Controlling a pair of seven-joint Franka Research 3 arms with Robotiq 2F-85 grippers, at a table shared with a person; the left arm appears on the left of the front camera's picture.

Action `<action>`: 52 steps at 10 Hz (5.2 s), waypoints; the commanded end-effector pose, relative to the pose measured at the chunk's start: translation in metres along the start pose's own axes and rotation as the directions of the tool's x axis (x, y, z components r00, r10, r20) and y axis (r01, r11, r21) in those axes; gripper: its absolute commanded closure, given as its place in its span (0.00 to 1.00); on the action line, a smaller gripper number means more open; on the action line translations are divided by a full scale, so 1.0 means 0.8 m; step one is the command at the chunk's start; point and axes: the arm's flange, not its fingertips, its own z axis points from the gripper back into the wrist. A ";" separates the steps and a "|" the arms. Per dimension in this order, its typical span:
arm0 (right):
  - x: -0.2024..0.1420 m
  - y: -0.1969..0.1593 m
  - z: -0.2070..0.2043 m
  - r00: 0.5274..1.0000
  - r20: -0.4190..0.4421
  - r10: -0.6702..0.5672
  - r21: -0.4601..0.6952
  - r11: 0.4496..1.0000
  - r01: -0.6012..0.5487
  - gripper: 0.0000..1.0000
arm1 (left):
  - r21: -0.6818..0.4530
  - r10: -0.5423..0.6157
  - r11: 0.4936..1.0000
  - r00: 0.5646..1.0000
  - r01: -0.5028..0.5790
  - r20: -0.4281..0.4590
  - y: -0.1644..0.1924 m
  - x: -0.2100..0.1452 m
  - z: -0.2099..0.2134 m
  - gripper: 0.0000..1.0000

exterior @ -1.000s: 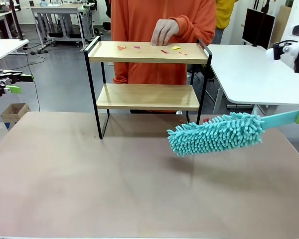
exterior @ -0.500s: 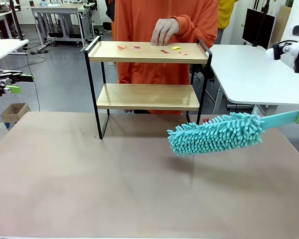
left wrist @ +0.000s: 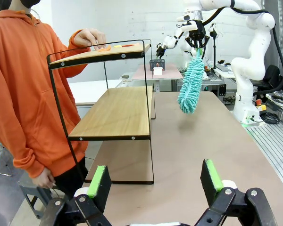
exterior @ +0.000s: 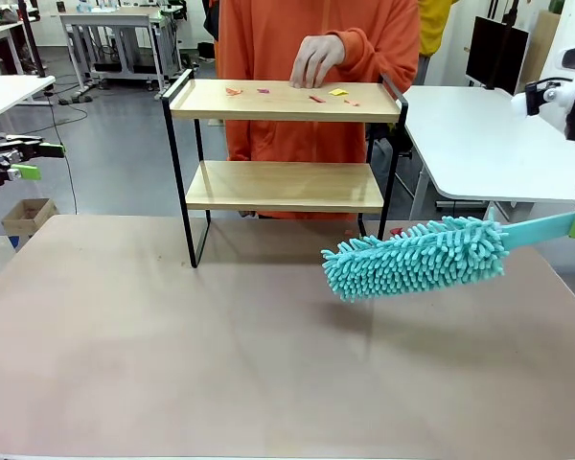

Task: Clean the shelf.
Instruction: Clean the specific section of the Shelf indicated by the human with the Duster.

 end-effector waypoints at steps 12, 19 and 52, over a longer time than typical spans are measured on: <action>0.207 0.216 0.229 0.753 0.442 -0.487 0.162 0.869 0.467 0.87 | -0.001 -0.001 1.000 1.000 0.001 -0.006 -0.003 0.004 -0.003 0.00; 0.232 0.210 0.217 0.739 0.448 -0.503 0.214 0.863 0.458 0.87 | -0.001 -0.001 1.000 1.000 0.001 -0.006 -0.003 0.004 -0.003 0.00; 0.438 0.189 0.146 0.403 0.334 -0.852 0.186 0.479 0.858 0.87 | -0.001 -0.001 1.000 1.000 0.001 -0.006 -0.003 0.004 -0.003 0.00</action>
